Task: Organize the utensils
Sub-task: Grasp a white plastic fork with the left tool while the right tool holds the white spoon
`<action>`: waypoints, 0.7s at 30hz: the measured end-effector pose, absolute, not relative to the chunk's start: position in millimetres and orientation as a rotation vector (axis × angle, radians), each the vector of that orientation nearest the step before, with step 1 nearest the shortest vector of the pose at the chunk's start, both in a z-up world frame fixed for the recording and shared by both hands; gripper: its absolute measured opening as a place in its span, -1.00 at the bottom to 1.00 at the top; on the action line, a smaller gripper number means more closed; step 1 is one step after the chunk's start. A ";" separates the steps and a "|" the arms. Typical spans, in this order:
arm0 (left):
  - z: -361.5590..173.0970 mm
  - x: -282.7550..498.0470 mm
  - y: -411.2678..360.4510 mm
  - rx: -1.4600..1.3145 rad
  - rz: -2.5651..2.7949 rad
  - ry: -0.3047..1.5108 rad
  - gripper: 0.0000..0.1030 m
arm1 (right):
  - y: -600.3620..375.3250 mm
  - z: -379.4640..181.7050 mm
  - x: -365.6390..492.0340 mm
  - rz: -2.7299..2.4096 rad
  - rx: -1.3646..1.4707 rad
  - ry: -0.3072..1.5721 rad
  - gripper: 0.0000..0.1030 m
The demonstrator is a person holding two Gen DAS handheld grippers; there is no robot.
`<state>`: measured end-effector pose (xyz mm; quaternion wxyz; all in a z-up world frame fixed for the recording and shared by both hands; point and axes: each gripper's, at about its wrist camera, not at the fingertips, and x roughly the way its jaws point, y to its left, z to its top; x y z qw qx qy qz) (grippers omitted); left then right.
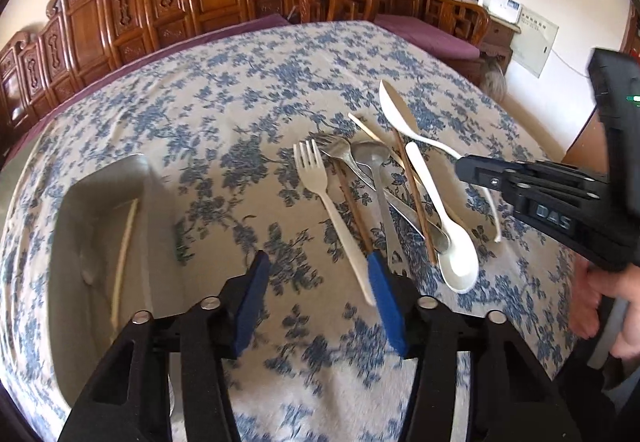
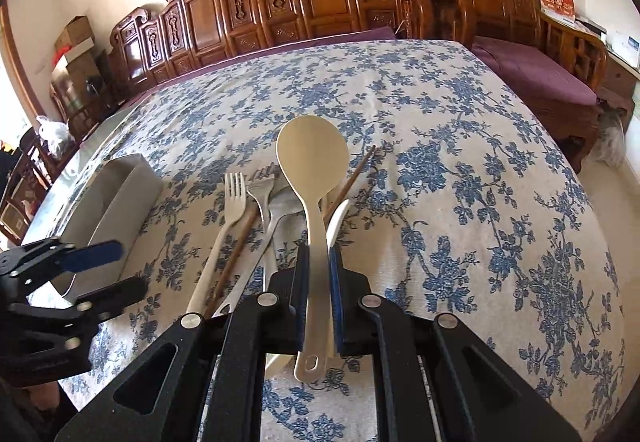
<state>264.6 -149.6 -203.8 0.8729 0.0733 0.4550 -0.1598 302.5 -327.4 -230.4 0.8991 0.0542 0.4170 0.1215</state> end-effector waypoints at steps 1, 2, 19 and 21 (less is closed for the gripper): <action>-206.8 268.5 -152.3 0.155 -0.334 0.957 -0.13 | -329.1 -230.4 302.8 0.252 0.115 0.862 -0.78; -209.7 272.9 -154.9 0.153 -0.333 0.964 -0.13 | -330.5 -230.5 303.2 0.252 0.120 0.861 -0.77; -242.1 323.5 -172.0 0.123 -0.264 1.030 -0.74 | -332.2 -227.6 311.4 0.270 0.163 0.868 -0.77; -242.5 324.3 -171.6 0.138 -0.255 1.030 -0.85 | -330.5 -227.1 310.8 0.274 0.160 0.866 -0.77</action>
